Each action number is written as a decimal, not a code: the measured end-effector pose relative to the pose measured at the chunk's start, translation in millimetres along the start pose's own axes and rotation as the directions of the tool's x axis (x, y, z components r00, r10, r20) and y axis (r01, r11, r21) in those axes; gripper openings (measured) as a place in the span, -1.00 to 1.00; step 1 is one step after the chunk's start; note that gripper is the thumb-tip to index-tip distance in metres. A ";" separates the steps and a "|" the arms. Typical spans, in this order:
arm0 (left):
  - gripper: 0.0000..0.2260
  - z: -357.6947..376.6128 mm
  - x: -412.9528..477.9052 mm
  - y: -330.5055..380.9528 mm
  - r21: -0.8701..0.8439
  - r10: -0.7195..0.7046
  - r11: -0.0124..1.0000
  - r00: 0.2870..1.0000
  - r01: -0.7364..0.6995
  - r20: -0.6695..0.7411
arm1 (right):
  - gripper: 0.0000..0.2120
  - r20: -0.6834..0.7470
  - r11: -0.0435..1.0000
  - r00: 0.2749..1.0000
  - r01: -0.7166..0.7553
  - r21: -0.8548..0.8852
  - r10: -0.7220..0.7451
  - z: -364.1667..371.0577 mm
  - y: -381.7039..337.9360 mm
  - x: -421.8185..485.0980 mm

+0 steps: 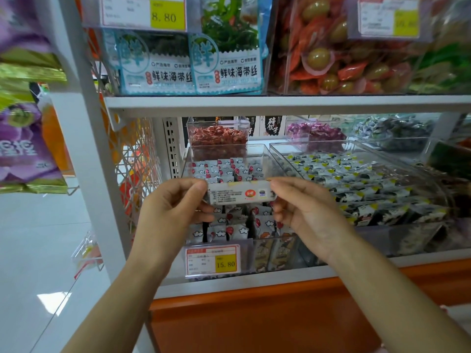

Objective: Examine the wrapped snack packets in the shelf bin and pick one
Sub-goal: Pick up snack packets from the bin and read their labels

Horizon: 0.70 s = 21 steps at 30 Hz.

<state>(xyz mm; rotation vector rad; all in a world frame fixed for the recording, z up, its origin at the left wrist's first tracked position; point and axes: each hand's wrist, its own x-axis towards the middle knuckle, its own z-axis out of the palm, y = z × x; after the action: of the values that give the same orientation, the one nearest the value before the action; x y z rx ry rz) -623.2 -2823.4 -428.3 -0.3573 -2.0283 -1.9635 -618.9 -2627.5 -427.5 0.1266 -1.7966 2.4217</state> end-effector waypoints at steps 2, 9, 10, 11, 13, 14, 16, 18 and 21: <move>-0.87 -0.4 0.0 -0.9 0.007 0.012 1.000 1.000 -0.012 -0.004 | -0.87 -0.012 0.997 0.999 0.046 -0.061 -0.047 -0.6 0.9 -0.7; -0.77 -0.1 -1.5 2.1 -0.086 0.002 0.996 0.995 0.006 0.099 | -0.80 -0.194 0.973 0.968 0.121 -0.196 -0.159 -4.2 3.2 -0.9; -0.74 -0.1 -1.8 2.3 -0.093 0.000 0.996 0.993 0.011 0.117 | -0.80 -0.205 0.974 0.965 0.124 -0.189 -0.162 -4.8 2.3 -0.7; -0.72 -0.1 -2.3 2.4 -0.099 -0.002 0.995 0.991 0.015 0.130 | -0.82 -0.208 0.977 0.965 0.121 -0.177 -0.157 -5.3 1.2 -0.9; -0.73 -0.6 -2.0 1.7 -0.124 0.000 0.992 0.991 0.018 0.137 | -0.85 -0.211 0.987 0.970 0.097 -0.132 -0.123 -4.9 -0.5 -1.6; -0.75 -1.0 -1.4 0.7 -0.142 -0.002 0.990 0.991 0.021 0.132 | -0.84 -0.212 0.991 0.972 0.081 -0.104 -0.102 -4.4 -0.9 -1.9; -0.78 -1.6 0.2 -1.7 -0.181 -0.019 0.983 0.993 0.040 0.113 | -0.84 -0.213 0.998 0.975 0.052 -0.040 -0.059 -3.2 -1.0 -1.9; -0.80 -1.6 1.3 -4.0 -0.228 -0.052 0.971 0.994 0.074 0.098 | -0.84 -0.209 0.999 0.977 0.037 0.020 -0.032 -1.9 -1.3 -1.7; -0.89 -1.1 1.9 -4.9 -0.313 -0.100 0.941 0.990 0.127 0.103 | -0.85 -0.195 0.998 0.980 0.052 0.031 -0.045 -0.3 -1.2 -1.6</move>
<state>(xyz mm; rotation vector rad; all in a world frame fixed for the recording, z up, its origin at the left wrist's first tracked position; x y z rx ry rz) -626.8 -2824.7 -432.1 -0.4084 -1.8121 -2.3943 -617.1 -2626.9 -426.7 -0.0607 -1.6468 2.3428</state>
